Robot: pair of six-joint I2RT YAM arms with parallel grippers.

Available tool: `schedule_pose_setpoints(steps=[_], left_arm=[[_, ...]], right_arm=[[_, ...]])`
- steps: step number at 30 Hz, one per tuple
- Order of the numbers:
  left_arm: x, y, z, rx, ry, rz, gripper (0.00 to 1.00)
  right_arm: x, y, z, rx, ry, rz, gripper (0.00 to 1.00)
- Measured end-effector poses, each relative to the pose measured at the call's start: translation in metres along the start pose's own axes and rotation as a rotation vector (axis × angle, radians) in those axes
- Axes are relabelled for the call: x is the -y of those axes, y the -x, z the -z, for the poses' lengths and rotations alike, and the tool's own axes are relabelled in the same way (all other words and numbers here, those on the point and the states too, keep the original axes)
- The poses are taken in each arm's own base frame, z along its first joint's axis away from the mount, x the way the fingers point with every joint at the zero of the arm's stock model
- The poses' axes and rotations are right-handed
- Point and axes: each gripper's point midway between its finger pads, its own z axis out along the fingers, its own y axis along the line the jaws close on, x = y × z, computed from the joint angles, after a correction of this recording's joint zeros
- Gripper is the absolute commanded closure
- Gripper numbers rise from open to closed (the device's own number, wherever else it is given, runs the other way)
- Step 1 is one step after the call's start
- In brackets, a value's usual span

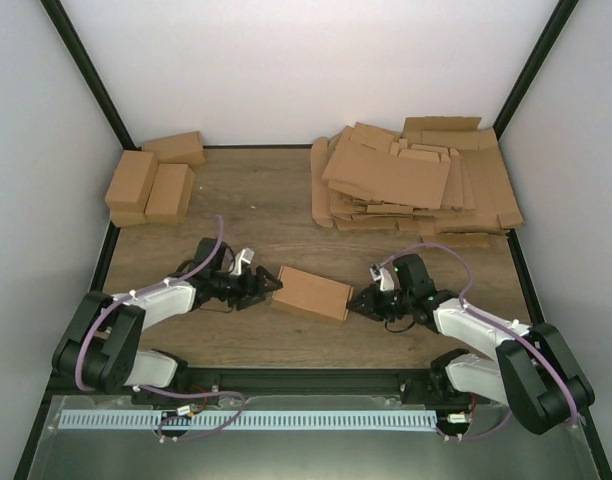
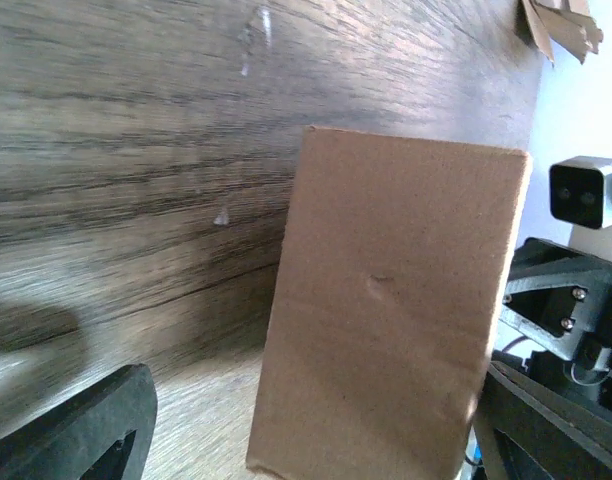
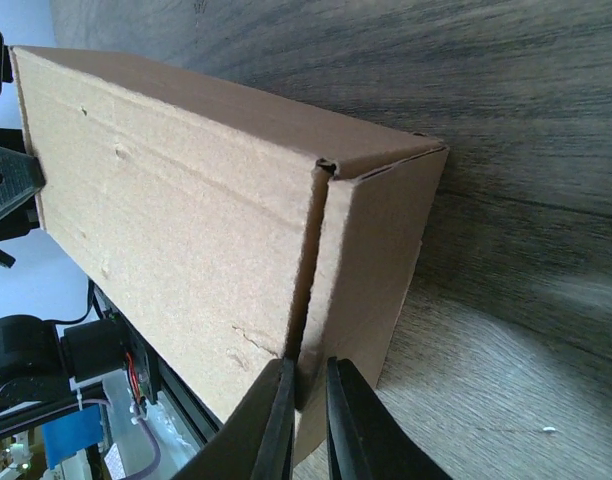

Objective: Fold the paper box

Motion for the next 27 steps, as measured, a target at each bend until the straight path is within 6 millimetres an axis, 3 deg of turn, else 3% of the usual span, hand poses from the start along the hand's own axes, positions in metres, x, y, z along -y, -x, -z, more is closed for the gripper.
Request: schedule_pose_setpoints(steps=[4, 8, 13, 15, 17, 23, 27], left_arm=[[0.008, -0.003, -0.006, -0.034, -0.035, -0.018, 0.17], [0.018, -0.001, -0.01, -0.052, -0.065, -0.041, 0.34], [0.02, -0.002, -0.015, -0.082, -0.078, -0.041, 0.38], [0.02, -0.002, -0.016, -0.086, -0.079, -0.046, 0.46], [0.02, -0.001, -0.018, -0.091, -0.078, -0.052, 0.53], [0.025, 0.0, -0.017, -0.096, -0.056, -0.054, 0.59], [0.037, 0.022, 0.003, -0.006, -0.058, -0.053, 0.6]], right_arm=[[0.001, 0.0, 0.0, 0.0, -0.005, 0.004, 0.9], [0.001, 0.0, 0.0, -0.001, -0.007, 0.01, 0.9], [0.001, 0.0, 0.001, -0.001, -0.012, 0.014, 0.9], [0.001, 0.001, 0.001, -0.002, -0.014, 0.015, 0.88], [0.002, 0.001, 0.002, -0.001, -0.02, 0.012, 0.78], [0.008, 0.004, 0.007, 0.021, -0.084, 0.011, 0.44], [-0.012, 0.023, 0.022, 0.097, -0.088, 0.074, 0.39]])
